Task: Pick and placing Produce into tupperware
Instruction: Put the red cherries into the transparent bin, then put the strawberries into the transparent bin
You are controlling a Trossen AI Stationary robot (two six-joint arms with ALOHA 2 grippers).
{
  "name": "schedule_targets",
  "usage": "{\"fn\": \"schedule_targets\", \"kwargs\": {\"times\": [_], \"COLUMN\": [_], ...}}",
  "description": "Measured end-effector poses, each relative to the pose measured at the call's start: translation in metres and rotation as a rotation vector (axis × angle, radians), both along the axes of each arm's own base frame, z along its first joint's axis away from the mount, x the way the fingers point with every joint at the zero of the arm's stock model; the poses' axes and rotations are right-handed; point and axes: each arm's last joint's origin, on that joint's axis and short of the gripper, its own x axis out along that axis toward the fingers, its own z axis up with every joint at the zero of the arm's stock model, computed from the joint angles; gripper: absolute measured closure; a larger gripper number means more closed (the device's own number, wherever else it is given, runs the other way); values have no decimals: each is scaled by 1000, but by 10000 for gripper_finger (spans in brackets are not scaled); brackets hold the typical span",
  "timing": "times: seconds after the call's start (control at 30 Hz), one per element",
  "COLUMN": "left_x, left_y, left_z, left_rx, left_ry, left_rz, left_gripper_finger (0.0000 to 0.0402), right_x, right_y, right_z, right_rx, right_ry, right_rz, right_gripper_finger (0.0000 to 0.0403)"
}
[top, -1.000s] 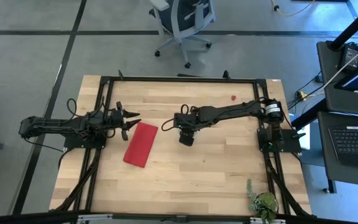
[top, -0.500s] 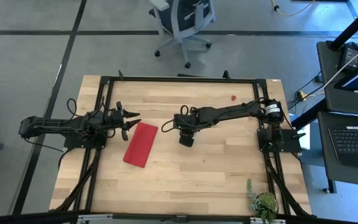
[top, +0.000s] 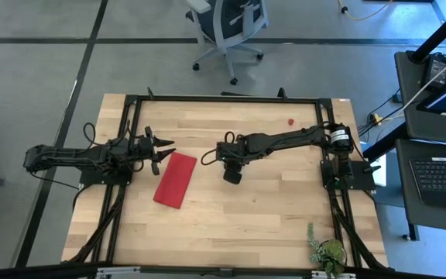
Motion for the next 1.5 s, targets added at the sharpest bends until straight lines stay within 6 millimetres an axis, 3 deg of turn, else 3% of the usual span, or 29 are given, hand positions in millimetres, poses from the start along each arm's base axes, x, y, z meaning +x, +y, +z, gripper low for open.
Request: {"fn": "schedule_targets", "kwargs": {"times": [0.23, 0.47, 0.63, 0.87, 1.03, 1.3, 1.5], "left_x": [0, 0, 0, 0, 0, 0, 0], "left_y": [0, 0, 0, 0, 0, 0, 0], "left_z": [0, 0, 0, 0, 0, 0, -2], "left_rx": [-1, -14, -23, -23, -23, -23, -25], "left_ry": [0, -3, -5, -5, -5, -5, 15], "left_rz": [0, 1, 1, 2, 2, 2, 2], "left_gripper_finger": [278, 278, 278, 278, 278, 278, 278], "right_x": [-1, -12, -39, -93, -117, -123, -134], "right_y": [0, 3, 0, -26, -44, -47, -46], "right_z": [2, 37, 76, 108, 113, 111, 114], "right_rx": [1, 8, -56, -203, -212, -237, -236], "right_ry": [-6, -88, -126, -23, 94, 197, 256], "right_rz": [-4, -24, -112, -481, -632, -604, -652], "right_gripper_finger": [218, 201, 204, 205, 205, 204, 155]}}
